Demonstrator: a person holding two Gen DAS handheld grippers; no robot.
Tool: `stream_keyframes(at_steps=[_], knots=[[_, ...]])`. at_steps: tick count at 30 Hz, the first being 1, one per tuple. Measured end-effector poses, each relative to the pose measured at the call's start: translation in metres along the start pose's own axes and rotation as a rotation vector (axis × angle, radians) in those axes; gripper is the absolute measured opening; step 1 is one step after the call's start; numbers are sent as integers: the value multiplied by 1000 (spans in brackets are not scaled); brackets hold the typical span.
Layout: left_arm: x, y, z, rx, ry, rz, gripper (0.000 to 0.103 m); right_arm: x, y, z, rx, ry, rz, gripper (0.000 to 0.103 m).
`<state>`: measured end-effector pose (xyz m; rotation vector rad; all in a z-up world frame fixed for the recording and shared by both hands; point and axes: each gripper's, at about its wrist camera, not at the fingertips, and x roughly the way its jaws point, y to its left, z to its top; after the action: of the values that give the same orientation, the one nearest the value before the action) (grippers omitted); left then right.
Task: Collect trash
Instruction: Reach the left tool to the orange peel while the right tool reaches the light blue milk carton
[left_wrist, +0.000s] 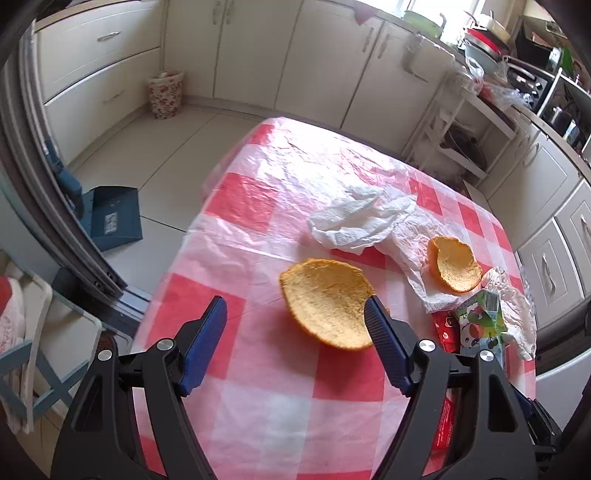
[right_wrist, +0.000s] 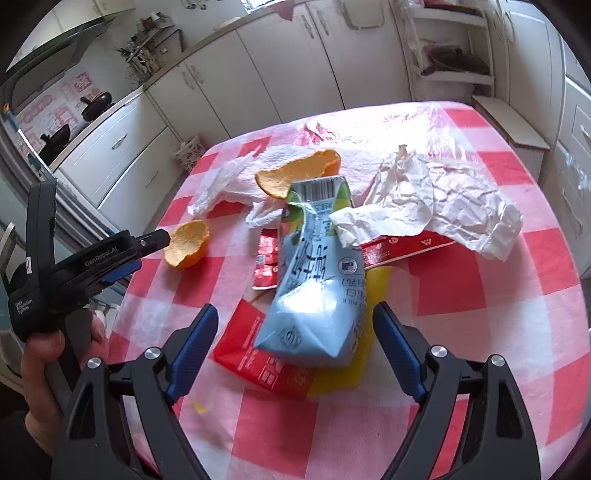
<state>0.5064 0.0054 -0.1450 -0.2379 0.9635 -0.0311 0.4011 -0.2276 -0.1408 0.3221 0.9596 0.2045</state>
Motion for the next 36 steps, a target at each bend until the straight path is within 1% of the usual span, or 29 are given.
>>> stream_keyframes(at_steps=[3, 4, 5, 6, 7, 9, 12, 14, 18, 22, 25, 26, 28, 29, 31, 33, 36], knots=[[14, -6, 2, 29, 23, -4, 73, 8, 0, -1, -10, 9, -11, 82], [17, -5, 1, 28, 32, -18, 68, 9, -1, 0, -12, 12, -9, 80], [19, -5, 1, 26, 40, -32, 62, 10, -2, 1, -14, 13, -9, 78], [21, -4, 0, 28, 47, -40, 51, 10, -2, 1, -18, 16, -8, 68], [19, -4, -2, 42, 37, -33, 35, 11, -2, 1, -22, 25, -5, 62], [20, -7, -6, 66, 57, -55, 18, 10, -4, 1, -27, 29, 8, 59], [16, -10, -15, 74, 73, -95, 13, 4, 1, -4, -49, 49, 33, 58], [6, -10, -25, 75, 92, -135, 12, -4, 3, -8, -67, 50, 40, 58], [-23, -5, -51, 103, 110, -180, 11, -23, 2, -23, -109, 76, 43, 58], [-50, 10, -78, 98, 132, -195, 11, -33, -12, -38, -115, 135, 49, 58], [-59, 18, -95, 83, 157, -194, 12, -33, -16, -43, -110, 161, 52, 58], [-58, 19, -97, 86, 165, -191, 13, -33, -17, -43, -102, 156, 45, 58], [-53, 18, -99, 93, 175, -189, 21, -32, -18, -42, -88, 151, 41, 60], [-54, 17, -98, 93, 164, -190, 23, -31, -17, -42, -83, 144, 39, 61], [-53, 14, -98, 97, 160, -194, 33, -30, -15, -39, -76, 126, 39, 65], [-52, 11, -96, 99, 154, -192, 37, -29, -12, -38, -83, 109, 30, 65], [-48, 7, -92, 113, 146, -186, 38, -24, -10, -36, -95, 106, 14, 65]])
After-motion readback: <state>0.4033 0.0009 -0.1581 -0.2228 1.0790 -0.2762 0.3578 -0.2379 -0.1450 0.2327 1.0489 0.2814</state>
